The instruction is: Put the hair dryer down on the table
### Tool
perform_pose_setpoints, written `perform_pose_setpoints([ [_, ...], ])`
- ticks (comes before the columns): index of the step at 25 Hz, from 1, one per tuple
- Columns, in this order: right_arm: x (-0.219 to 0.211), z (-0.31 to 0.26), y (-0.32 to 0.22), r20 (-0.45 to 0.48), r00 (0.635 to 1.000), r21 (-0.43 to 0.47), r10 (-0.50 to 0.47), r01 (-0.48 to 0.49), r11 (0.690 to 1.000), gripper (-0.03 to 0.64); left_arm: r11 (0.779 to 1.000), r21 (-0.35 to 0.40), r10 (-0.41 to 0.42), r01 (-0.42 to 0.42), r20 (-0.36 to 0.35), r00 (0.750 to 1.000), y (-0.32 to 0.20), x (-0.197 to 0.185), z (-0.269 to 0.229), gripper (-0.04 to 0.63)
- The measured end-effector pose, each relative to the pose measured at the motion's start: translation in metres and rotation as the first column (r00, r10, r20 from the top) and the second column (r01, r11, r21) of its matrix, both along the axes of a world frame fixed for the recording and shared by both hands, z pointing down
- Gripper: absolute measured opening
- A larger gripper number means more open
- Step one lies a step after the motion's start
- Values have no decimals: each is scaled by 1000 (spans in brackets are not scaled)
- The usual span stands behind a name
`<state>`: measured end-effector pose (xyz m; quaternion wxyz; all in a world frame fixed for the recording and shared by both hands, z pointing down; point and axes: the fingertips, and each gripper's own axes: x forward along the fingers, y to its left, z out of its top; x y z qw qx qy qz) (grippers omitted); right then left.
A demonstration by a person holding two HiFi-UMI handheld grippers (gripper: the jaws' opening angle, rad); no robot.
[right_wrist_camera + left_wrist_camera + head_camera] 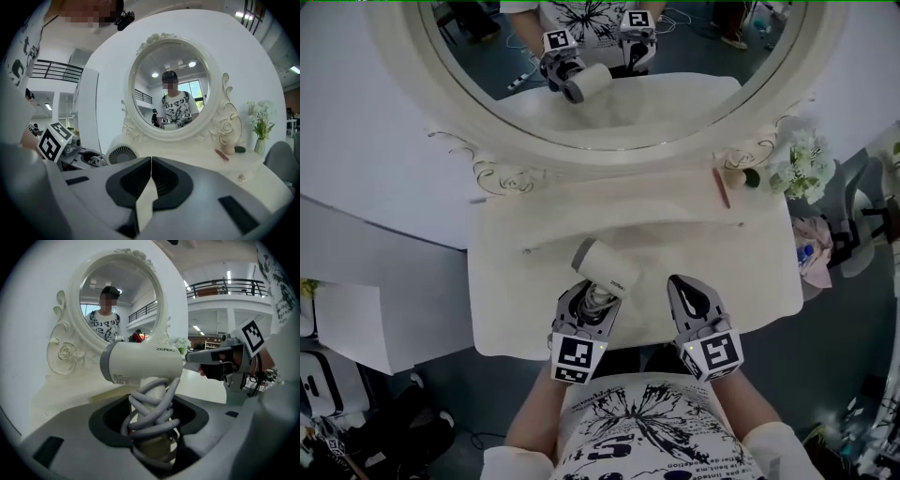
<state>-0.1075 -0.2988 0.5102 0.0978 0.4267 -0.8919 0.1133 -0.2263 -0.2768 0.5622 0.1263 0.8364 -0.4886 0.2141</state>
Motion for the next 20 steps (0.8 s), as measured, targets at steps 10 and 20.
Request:
perform_pose_setpoints([
  [10, 8, 41, -2, -26, 1000, -107, 16, -18, 994, 20, 972, -182, 157, -151, 16, 988, -13, 25, 74, 255],
  [20, 27, 50, -3, -22, 998, -150, 55, -58, 987, 20, 923, -312, 274, -227, 114, 955, -16, 43, 108, 255],
])
